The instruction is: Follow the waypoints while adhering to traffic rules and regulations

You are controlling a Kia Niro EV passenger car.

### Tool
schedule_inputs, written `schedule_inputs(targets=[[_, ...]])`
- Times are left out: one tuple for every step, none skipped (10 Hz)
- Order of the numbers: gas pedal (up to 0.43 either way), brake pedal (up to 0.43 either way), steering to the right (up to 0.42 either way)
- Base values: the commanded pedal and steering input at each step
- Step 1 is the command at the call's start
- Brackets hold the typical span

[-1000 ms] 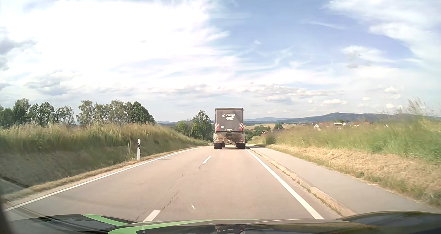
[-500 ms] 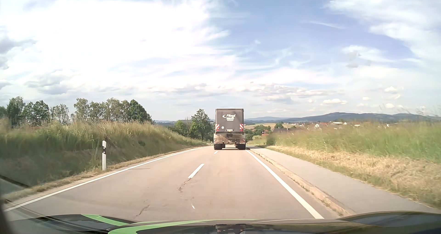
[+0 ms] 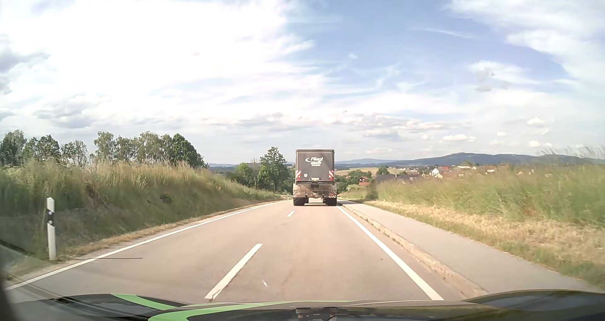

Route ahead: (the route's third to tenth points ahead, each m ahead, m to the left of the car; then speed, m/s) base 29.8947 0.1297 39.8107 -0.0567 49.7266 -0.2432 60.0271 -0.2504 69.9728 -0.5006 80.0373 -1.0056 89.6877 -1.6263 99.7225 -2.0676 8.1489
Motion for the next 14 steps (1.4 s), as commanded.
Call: schedule_inputs(targets=[[0.0, 0.0, 0.0], [0.0, 0.0, 0.0], [0.0, 0.0, 0.0], [0.0, 0.0, 0.0], [0.0, 0.0, 0.0], [0.0, 0.0, 0.0], [0.0, 0.0, 0.0], [0.0, 0.0, 0.0], [0.028, 0.0, 0.0], [0.039, 0.0, 0.0], [0.047, 0.0, 0.0], [0.047, 0.0, 0.0], [0.047, 0.0, 0.0], [0.059, 0.0, 0.0]])
